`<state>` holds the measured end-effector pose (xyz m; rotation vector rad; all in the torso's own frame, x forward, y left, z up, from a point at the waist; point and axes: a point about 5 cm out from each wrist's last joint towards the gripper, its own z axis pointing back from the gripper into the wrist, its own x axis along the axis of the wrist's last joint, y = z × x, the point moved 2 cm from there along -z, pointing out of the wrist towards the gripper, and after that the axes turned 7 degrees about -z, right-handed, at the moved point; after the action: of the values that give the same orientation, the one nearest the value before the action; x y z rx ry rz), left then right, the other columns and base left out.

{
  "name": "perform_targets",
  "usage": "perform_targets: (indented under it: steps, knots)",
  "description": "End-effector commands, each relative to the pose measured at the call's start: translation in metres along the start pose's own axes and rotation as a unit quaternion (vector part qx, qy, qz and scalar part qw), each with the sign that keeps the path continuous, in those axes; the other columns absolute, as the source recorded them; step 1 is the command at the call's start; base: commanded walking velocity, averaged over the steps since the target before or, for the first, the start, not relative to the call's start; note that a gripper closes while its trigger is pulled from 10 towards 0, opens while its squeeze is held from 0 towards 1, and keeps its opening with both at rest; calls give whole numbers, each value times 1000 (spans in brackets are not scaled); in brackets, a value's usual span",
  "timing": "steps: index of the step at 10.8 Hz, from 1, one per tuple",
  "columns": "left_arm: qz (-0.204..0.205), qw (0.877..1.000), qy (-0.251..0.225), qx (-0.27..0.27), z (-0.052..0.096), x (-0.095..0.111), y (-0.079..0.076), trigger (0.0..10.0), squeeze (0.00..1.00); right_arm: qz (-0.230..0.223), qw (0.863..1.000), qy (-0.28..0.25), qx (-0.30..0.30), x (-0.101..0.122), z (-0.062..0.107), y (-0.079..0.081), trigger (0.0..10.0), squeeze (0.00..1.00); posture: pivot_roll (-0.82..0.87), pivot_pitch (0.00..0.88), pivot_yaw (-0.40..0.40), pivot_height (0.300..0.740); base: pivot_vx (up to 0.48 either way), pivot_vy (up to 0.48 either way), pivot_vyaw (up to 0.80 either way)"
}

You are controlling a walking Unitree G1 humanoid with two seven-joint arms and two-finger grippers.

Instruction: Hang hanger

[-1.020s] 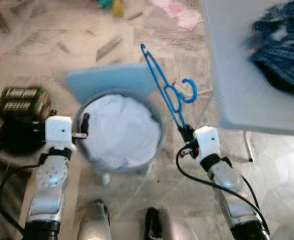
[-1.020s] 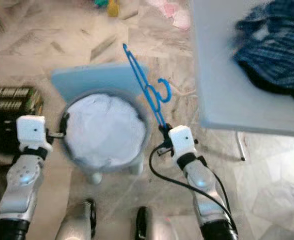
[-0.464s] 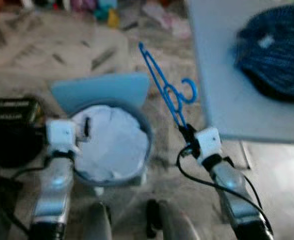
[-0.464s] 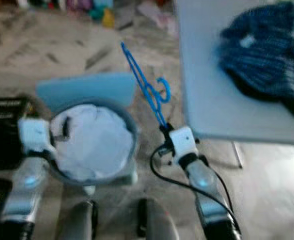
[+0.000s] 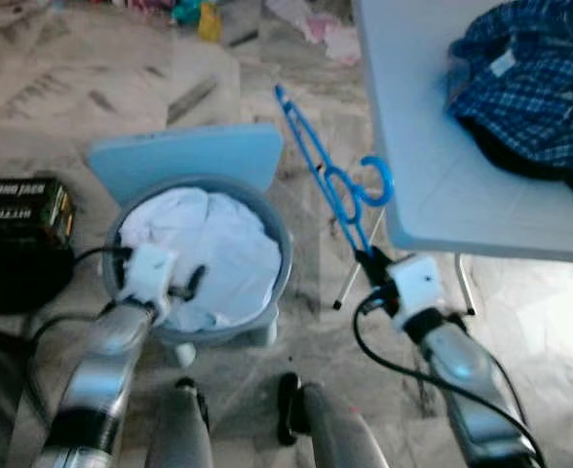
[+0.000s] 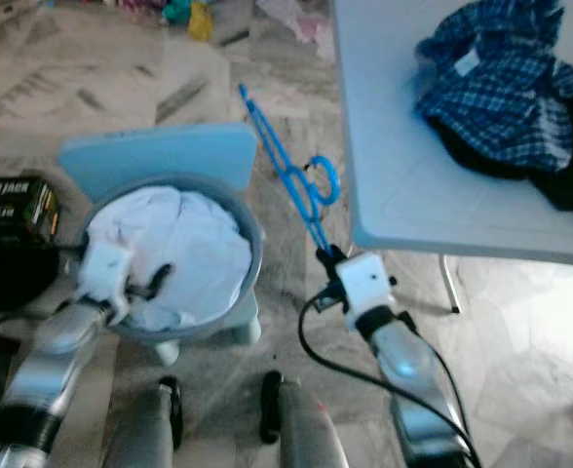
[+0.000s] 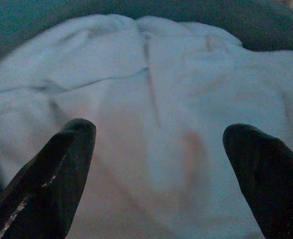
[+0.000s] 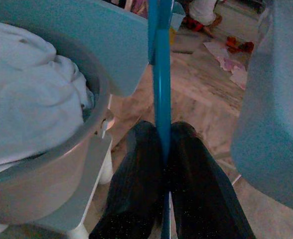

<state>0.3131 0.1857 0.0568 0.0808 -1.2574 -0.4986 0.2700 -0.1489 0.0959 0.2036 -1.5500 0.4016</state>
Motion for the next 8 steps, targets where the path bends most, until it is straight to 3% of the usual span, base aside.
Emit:
perform_targets:
  steps: [1, 2, 3, 4, 6, 8]
  knots:
    - [-4, 999, 21, -28, -4, -6, -13, 10000, 0, 1, 1000, 4, -11, 2, 7, -7, 10000, 0, -41, 361, -156, 740, 0, 0, 0]
    - [-6, 999, 37, -36, -13, -4, -18, 10000, 0, 3, 1000, 8, -14, 6, 17, -8, 10000, 0, -80, 387, -160, 740, 0, 0, 0]
    - [18, 998, 59, -16, -16, -9, -14, 2667, 0, 8, 1000, 19, -18, 7, 33, -8, 10000, 0, -119, 412, -161, 740, 0, 0, 0]
    - [42, 996, 79, -12, -15, -15, -11, 0, 0, 7, 999, 28, -26, 5, 41, -10, 10000, 0, -117, 415, -160, 740, 0, 0, 0]
    - [48, 994, 95, -17, -16, -19, -11, 0, 0, 4, 999, 31, -26, 4, 39, -10, 10000, 0, -103, 418, -157, 740, 0, 0, 0]
    - [37, 995, 89, -11, -17, -13, -7, 0, 0, -5, 1000, 23, -17, 11, 24, -6, 10000, 0, -52, 412, -139, 740, 0, 0, 0]
